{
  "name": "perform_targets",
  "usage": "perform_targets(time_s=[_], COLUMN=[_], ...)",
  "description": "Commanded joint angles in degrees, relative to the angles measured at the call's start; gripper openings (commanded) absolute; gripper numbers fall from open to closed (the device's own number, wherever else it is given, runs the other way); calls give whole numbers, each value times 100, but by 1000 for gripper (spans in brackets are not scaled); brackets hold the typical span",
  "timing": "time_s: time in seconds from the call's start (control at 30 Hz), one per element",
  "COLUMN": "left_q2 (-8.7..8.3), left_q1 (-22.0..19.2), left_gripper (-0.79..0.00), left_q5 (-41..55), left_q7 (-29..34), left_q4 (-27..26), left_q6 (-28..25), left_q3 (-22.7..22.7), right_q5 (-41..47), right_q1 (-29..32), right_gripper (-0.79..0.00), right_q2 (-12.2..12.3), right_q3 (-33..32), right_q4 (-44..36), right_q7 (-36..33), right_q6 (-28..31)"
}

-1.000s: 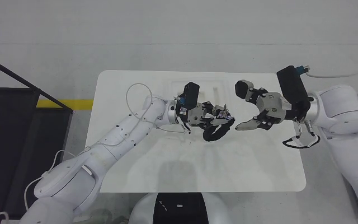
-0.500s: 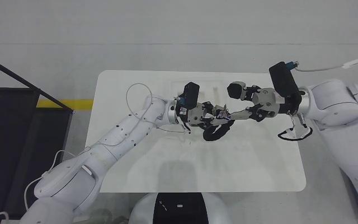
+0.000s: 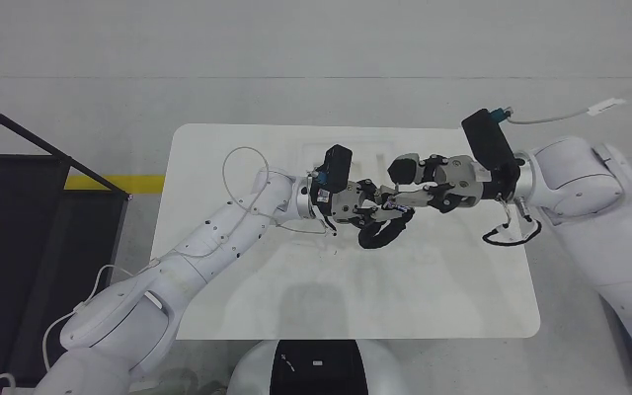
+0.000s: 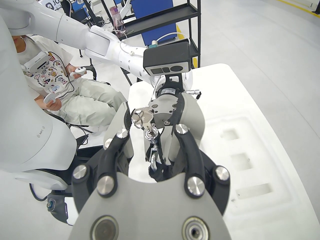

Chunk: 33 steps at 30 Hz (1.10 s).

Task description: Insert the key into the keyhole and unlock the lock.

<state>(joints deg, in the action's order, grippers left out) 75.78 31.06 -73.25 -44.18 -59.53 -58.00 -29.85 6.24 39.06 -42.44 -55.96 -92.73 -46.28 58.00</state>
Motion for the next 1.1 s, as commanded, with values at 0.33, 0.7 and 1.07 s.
perform_targets(time_s=[0.33,0.7,1.07], left_q2=[0,0,0], left_q1=[0,0,0], left_gripper=[-785,-785,-785], left_q5=[0,0,0], left_q7=[0,0,0], left_q4=[0,0,0], left_q6=[0,0,0], left_q3=[0,0,0], right_q5=[270,216,-369], right_q1=[-126,-95,316], right_gripper=[-736,-785,-785], right_q2=[53,122,220], right_q3=[207,191,-343], right_q4=[-94,-145,-418], right_q7=[0,0,203], right_q6=[0,0,-132])
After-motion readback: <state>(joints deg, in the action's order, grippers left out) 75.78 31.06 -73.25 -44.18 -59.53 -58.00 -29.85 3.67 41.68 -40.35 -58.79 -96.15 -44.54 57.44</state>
